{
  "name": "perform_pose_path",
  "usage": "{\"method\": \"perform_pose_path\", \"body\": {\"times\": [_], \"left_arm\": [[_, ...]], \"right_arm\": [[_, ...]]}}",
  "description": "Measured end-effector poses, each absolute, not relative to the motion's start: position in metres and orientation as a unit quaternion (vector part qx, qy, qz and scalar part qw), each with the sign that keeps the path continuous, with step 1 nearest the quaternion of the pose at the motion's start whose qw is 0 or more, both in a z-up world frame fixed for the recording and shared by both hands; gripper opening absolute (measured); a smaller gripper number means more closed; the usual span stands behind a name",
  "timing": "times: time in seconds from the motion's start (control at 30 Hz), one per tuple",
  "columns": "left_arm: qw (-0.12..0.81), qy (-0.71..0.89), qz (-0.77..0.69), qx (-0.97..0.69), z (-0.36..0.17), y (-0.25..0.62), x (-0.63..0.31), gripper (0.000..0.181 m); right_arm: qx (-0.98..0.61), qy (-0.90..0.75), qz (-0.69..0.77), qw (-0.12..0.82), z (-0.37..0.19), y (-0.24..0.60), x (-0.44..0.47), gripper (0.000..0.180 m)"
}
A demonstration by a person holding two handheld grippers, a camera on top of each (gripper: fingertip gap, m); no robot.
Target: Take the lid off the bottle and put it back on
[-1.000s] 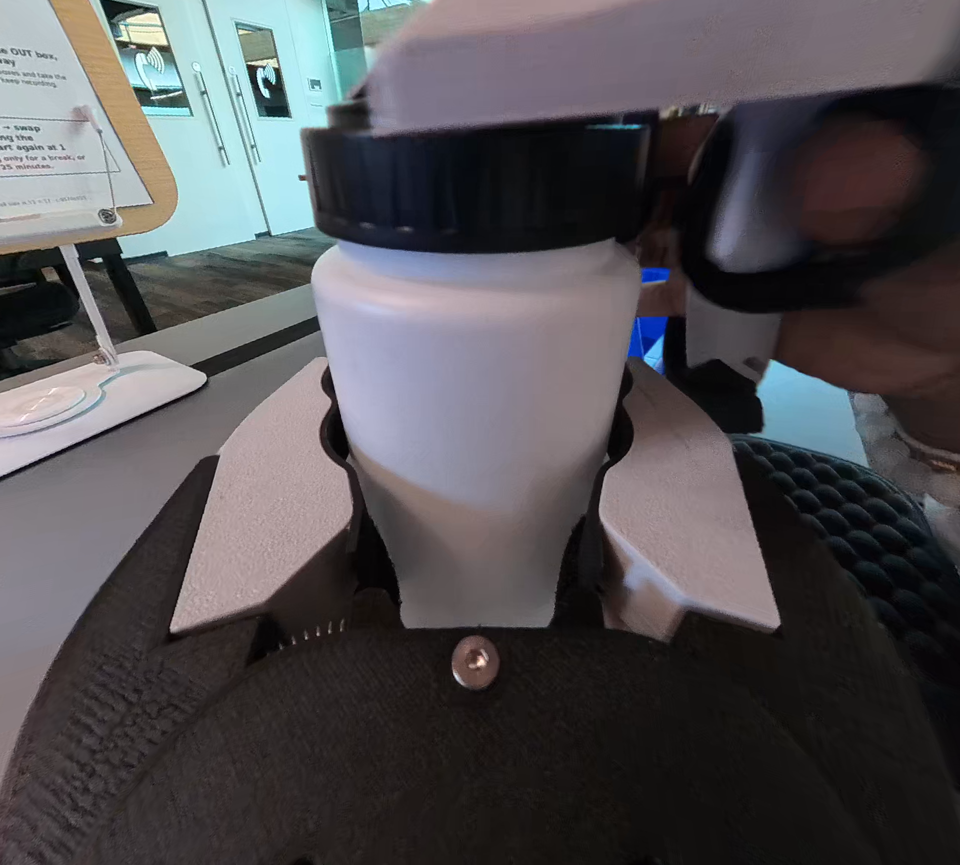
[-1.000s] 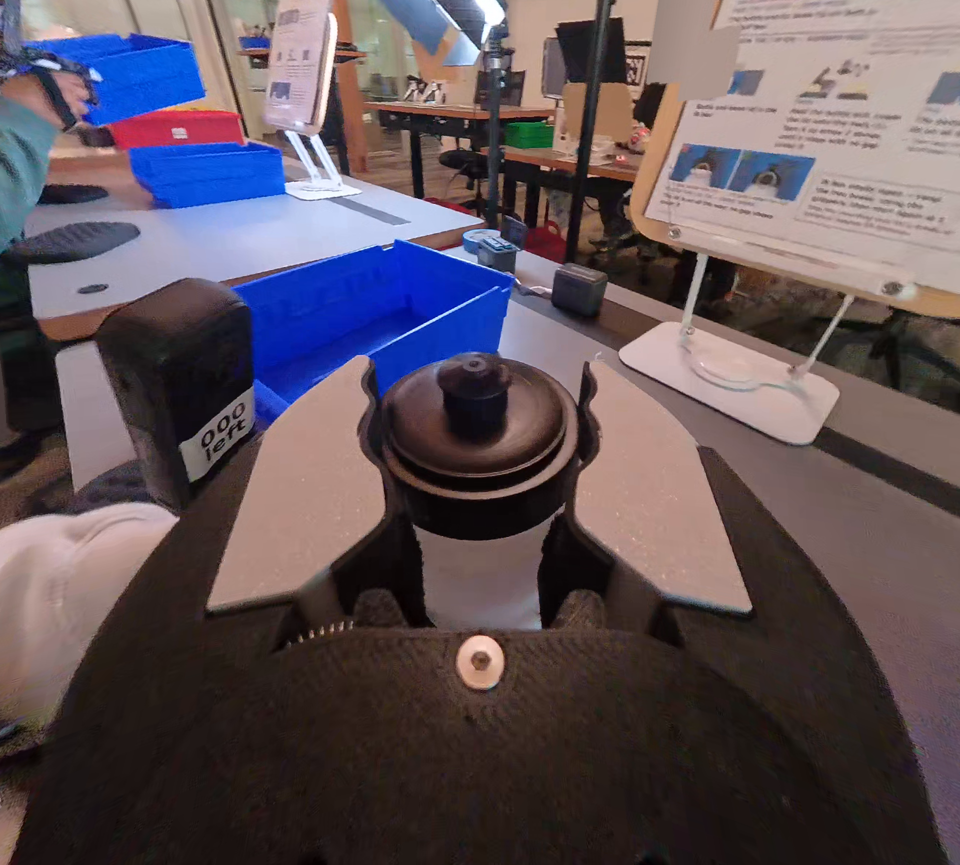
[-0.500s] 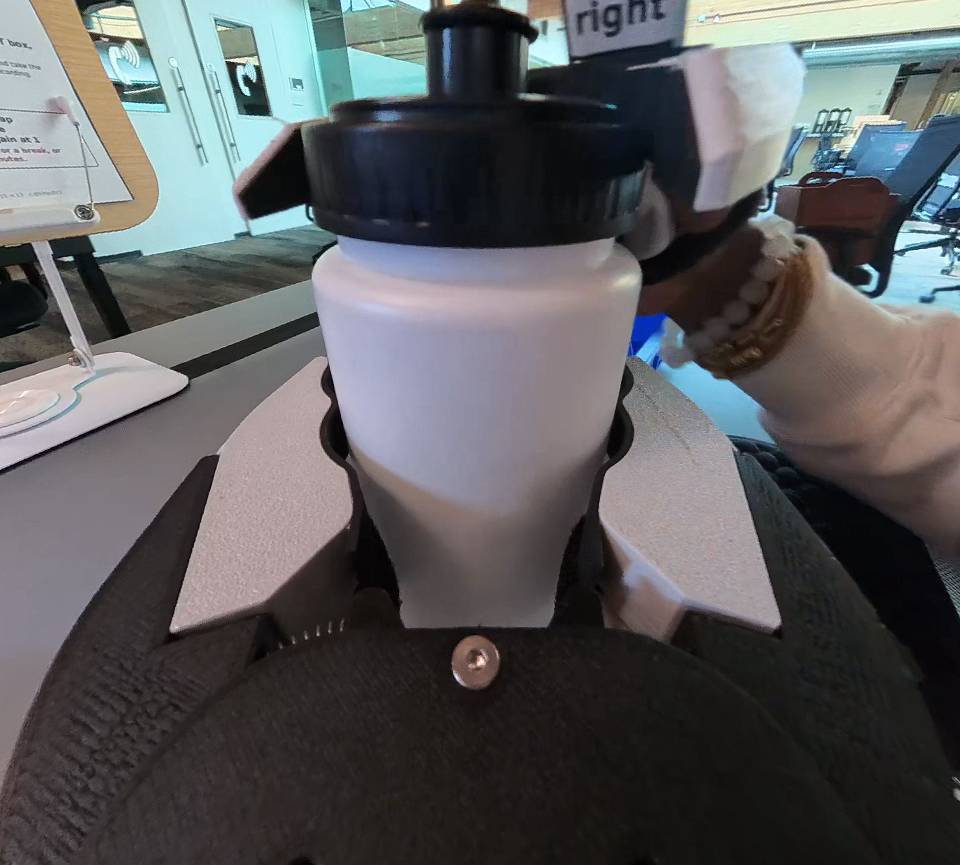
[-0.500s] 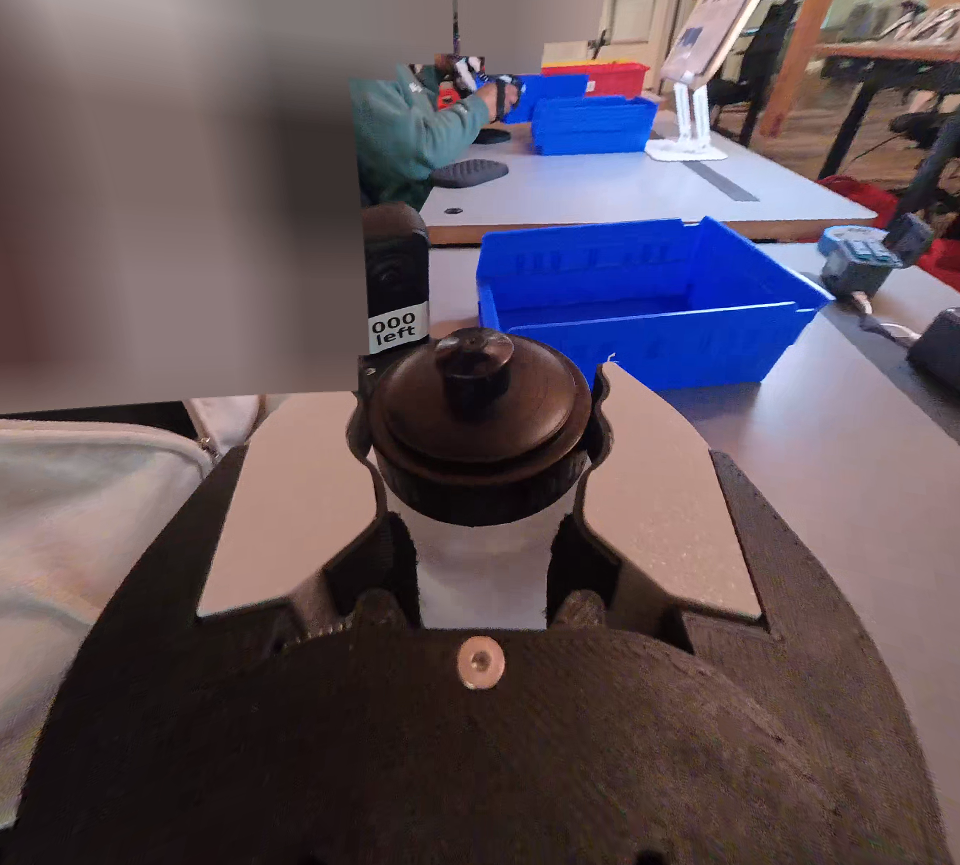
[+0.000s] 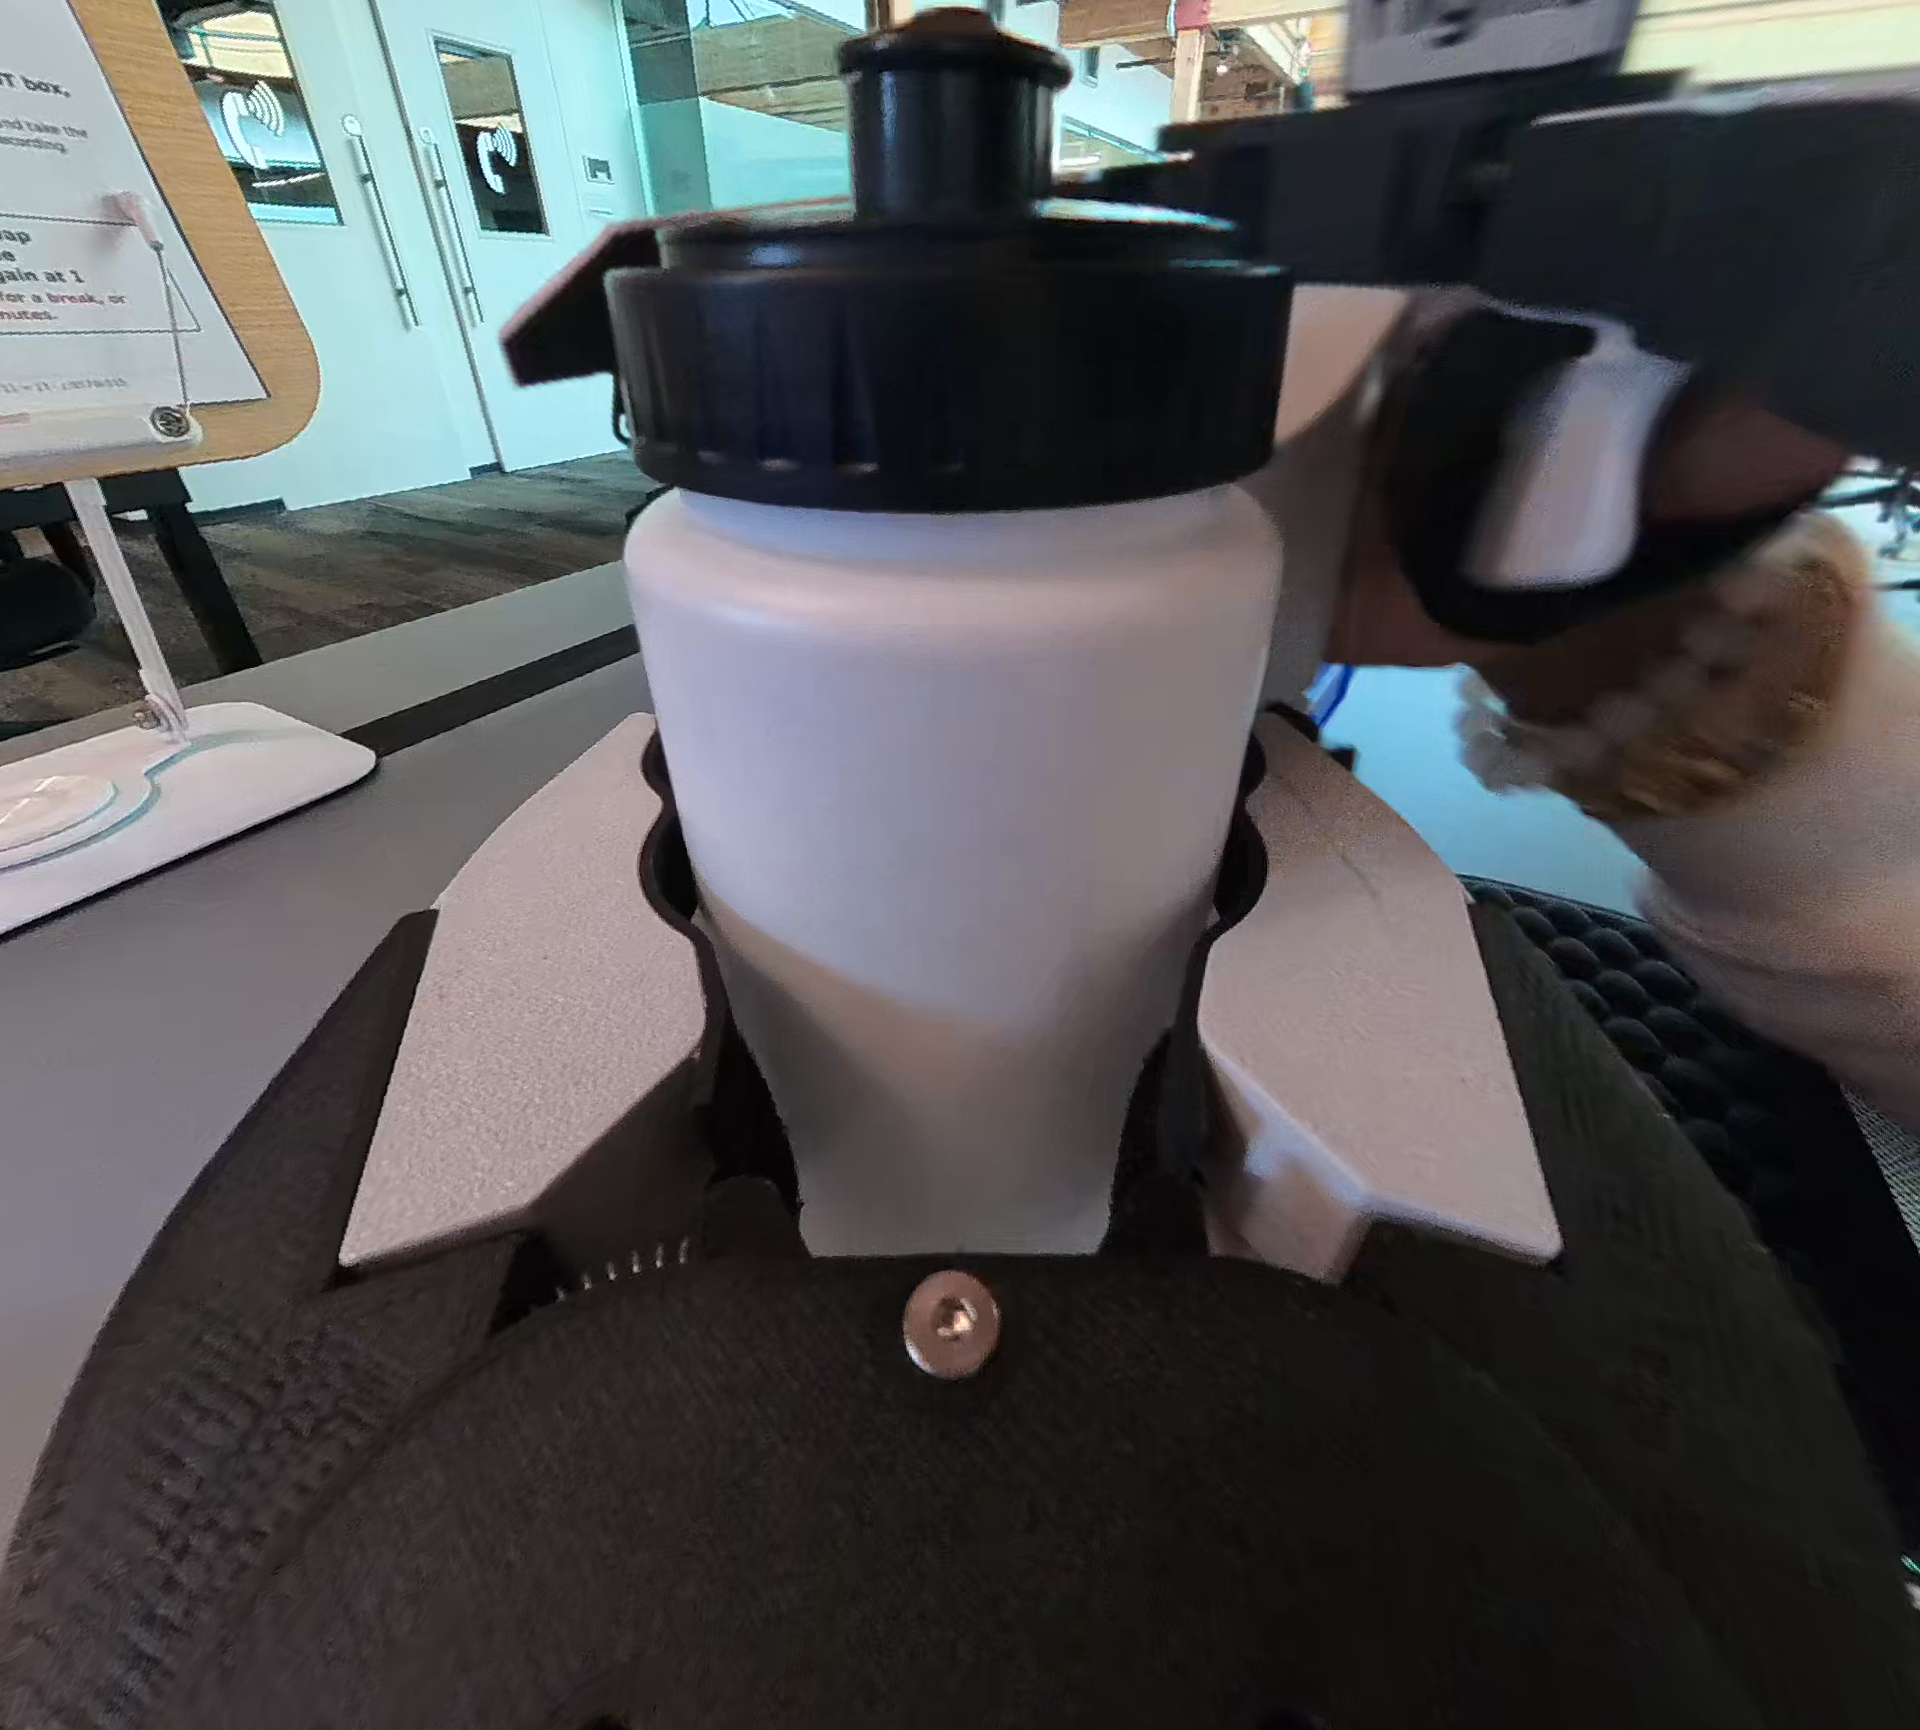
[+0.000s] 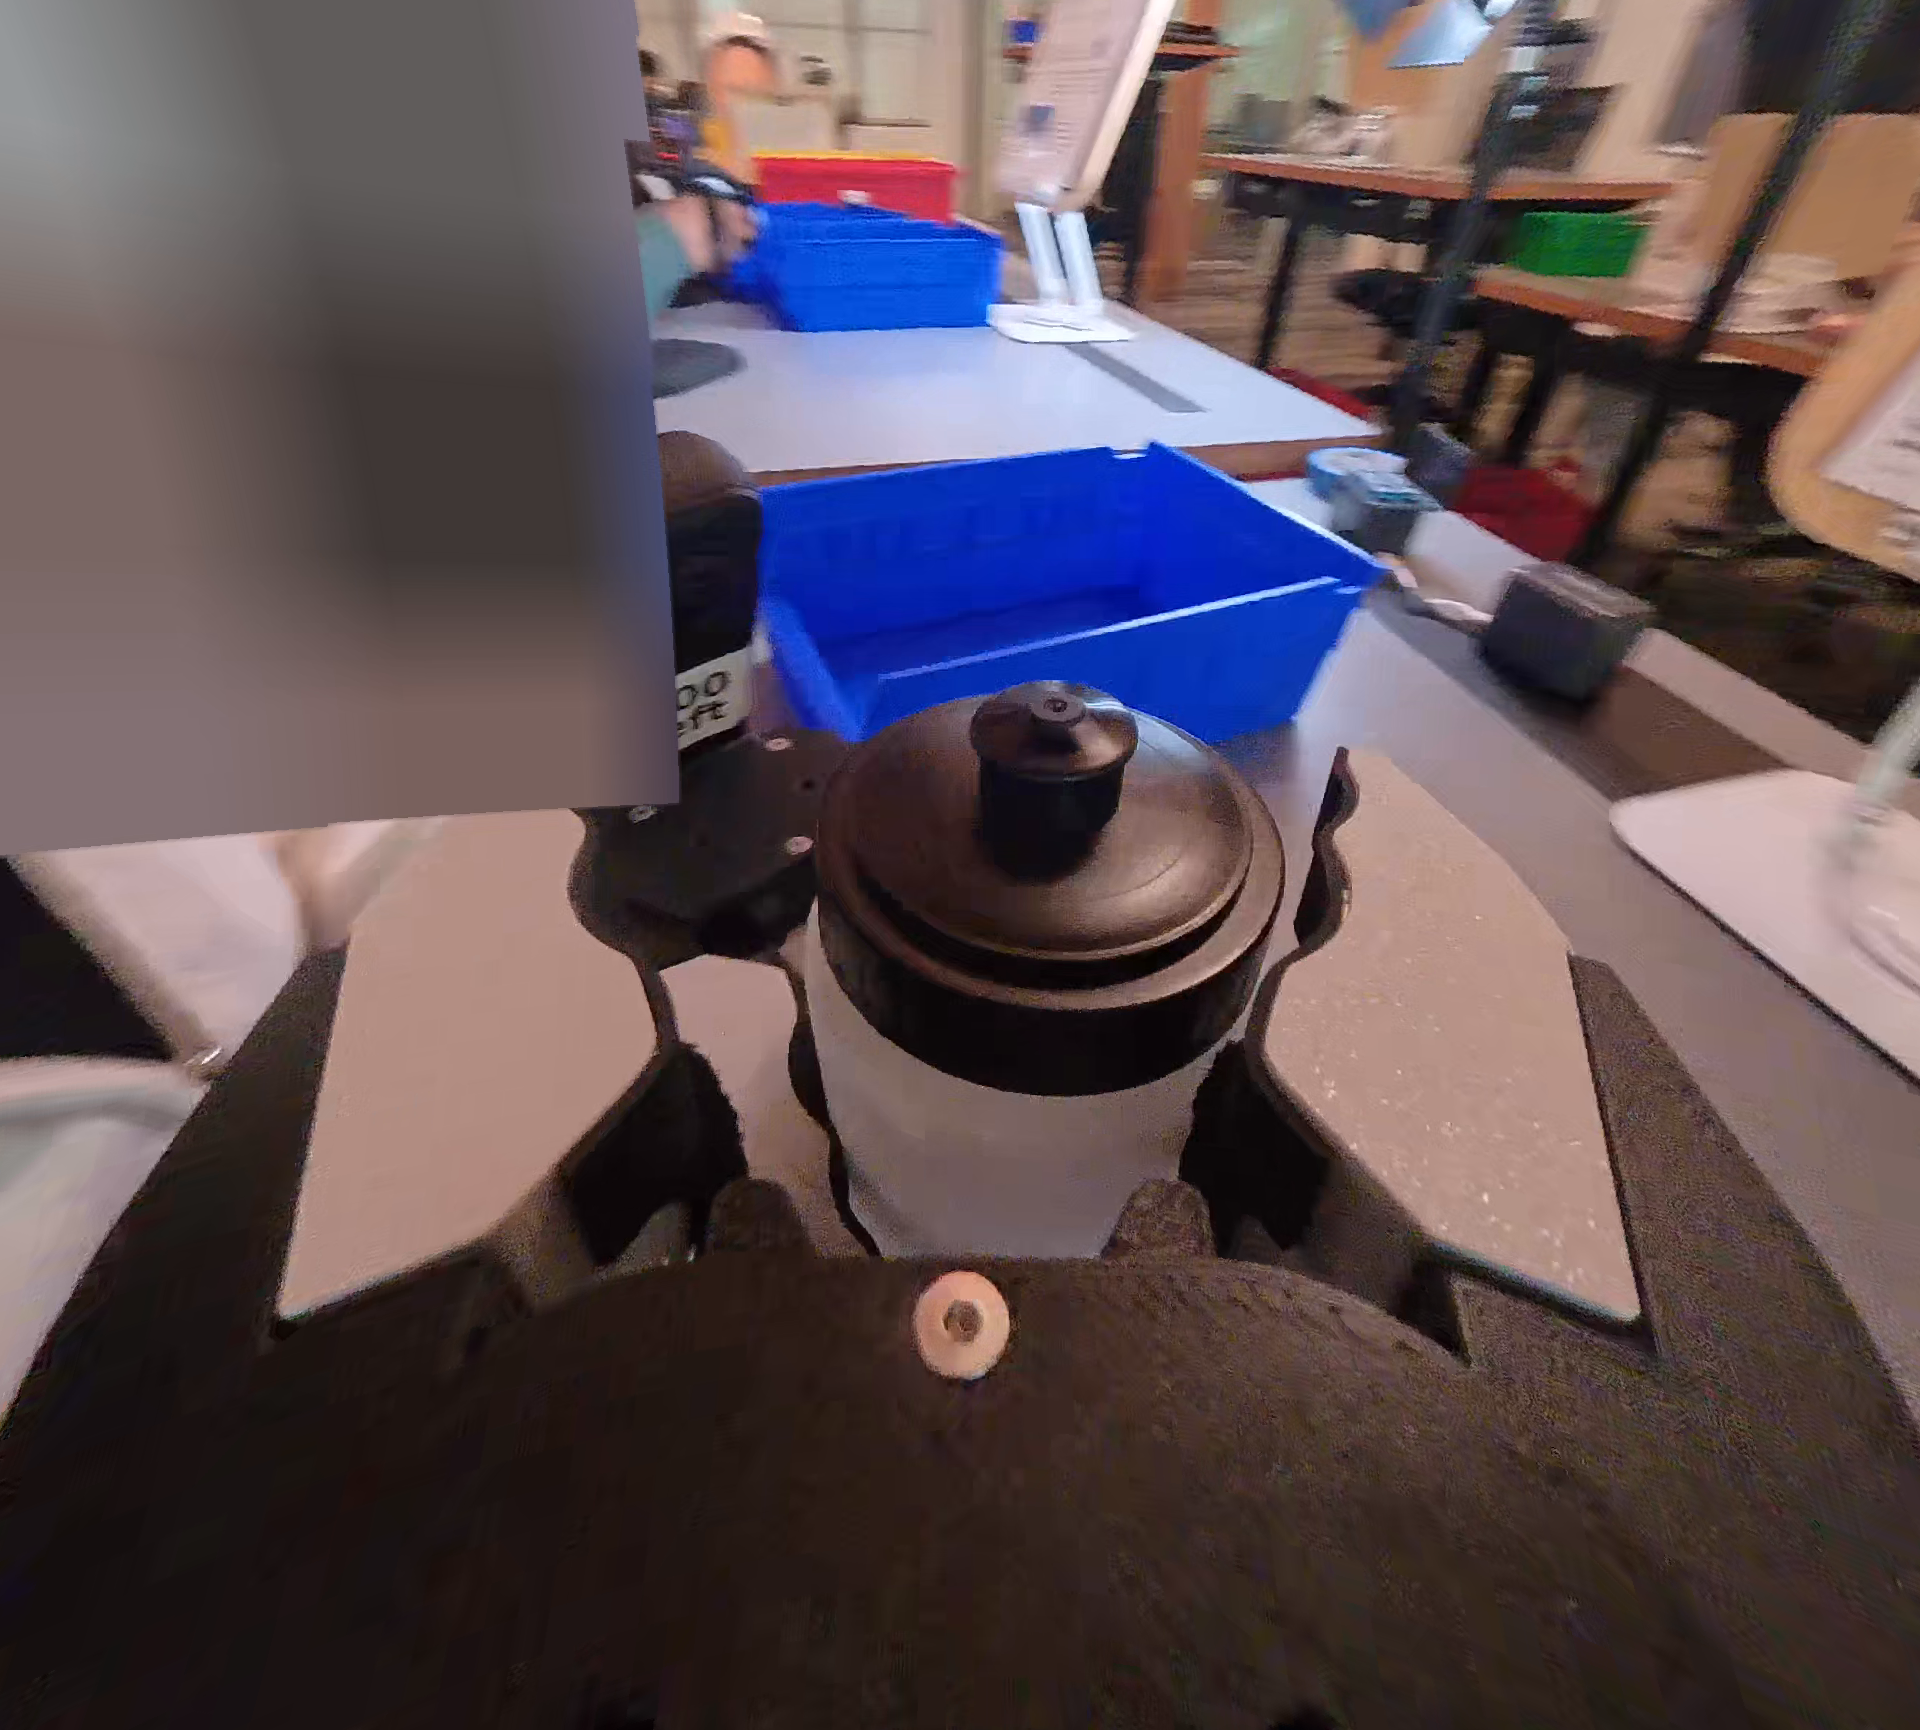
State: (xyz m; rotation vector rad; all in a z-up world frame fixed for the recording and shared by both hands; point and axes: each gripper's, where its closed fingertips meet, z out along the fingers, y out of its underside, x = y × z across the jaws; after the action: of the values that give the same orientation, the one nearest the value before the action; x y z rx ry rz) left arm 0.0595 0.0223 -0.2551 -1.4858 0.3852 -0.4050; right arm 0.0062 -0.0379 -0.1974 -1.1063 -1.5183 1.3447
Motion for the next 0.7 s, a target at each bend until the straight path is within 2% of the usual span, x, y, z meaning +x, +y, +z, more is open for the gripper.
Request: {"method": "perform_pose_path", "body": {"times": [0.1,0.17,0.2,0.23,0.33,0.53,0.6,0.7], "left_arm": [[0.699,0.177,-0.188,-0.666,-0.255,0.022,0.060,0.099],[0.700,0.179,-0.189,-0.665,-0.255,0.022,0.060,0.099],[0.700,0.177,-0.189,-0.665,-0.255,0.022,0.060,0.099],[0.701,0.175,-0.189,-0.665,-0.255,0.022,0.059,0.099],[0.702,0.171,-0.182,-0.667,-0.255,0.022,0.058,0.099],[0.704,0.176,-0.171,-0.667,-0.255,0.022,0.061,0.099],[0.706,0.178,-0.168,-0.665,-0.255,0.021,0.061,0.099],[0.702,0.171,-0.180,-0.667,-0.255,0.022,0.059,0.100]], "right_arm": [[-0.369,-0.650,0.592,0.302,-0.199,-0.039,0.018,0.115],[-0.358,-0.662,0.596,0.279,-0.201,-0.031,0.015,0.097],[-0.350,-0.671,0.594,0.272,-0.202,-0.031,0.016,0.081],[-0.346,-0.673,0.594,0.273,-0.202,-0.032,0.016,0.078],[-0.373,-0.658,0.569,0.322,-0.202,-0.029,0.013,0.078],[-0.557,-0.521,0.436,0.479,-0.203,-0.011,0.013,0.078],[-0.553,-0.522,0.413,0.501,-0.203,-0.012,0.015,0.079],[-0.471,-0.588,0.434,0.493,-0.202,-0.023,0.011,0.096]]}}
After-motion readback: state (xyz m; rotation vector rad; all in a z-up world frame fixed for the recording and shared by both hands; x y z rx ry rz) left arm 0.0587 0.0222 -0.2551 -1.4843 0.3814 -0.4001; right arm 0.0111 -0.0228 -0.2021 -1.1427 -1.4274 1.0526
